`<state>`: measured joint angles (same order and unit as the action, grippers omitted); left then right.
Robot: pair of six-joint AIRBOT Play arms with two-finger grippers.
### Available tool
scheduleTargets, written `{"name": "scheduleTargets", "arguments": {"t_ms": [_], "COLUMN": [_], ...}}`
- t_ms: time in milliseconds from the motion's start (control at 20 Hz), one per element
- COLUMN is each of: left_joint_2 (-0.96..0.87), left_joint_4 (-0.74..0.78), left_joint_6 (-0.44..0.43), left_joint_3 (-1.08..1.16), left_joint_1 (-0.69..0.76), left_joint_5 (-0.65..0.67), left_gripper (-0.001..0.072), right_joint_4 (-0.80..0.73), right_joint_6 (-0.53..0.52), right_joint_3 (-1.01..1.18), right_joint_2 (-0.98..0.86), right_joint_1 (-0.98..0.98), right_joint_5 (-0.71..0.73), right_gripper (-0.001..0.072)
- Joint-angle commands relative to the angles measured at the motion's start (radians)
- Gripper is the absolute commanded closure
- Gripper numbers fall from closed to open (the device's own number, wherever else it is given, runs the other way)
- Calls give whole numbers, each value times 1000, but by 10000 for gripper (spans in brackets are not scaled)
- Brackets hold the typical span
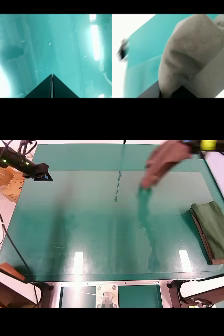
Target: Fold the shirts.
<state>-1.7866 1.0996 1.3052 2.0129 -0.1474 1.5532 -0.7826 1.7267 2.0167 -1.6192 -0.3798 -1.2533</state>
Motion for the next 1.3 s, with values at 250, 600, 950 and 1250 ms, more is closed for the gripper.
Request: {"name": "scheduleTargets", "arguments": {"t_ms": [250,600,950,1250], "left_joint_2": [-2,-2,-2,7], "left_joint_4": [-1,-3,-3,-3], "left_joint_6": [6,14,14,14], "left_joint_3": [-22,-22,-22,-21], "left_joint_1": [0,0,1,1], "left_joint_5": [1,4,10,3], "left_gripper": [685,685,685,686], "right_joint_4": [-630,-887,-939,-742], "right_joint_6": [279,298,308,238], "right_joint_3": [-42,-332,-686,-554], "right_joint_2": [142,205,200,168], "right_joint_1": [-472,-521,-521,-520], "right_joint_5": [-449,-510,-447,-428], "right_gripper": [690,690,232,205]}}
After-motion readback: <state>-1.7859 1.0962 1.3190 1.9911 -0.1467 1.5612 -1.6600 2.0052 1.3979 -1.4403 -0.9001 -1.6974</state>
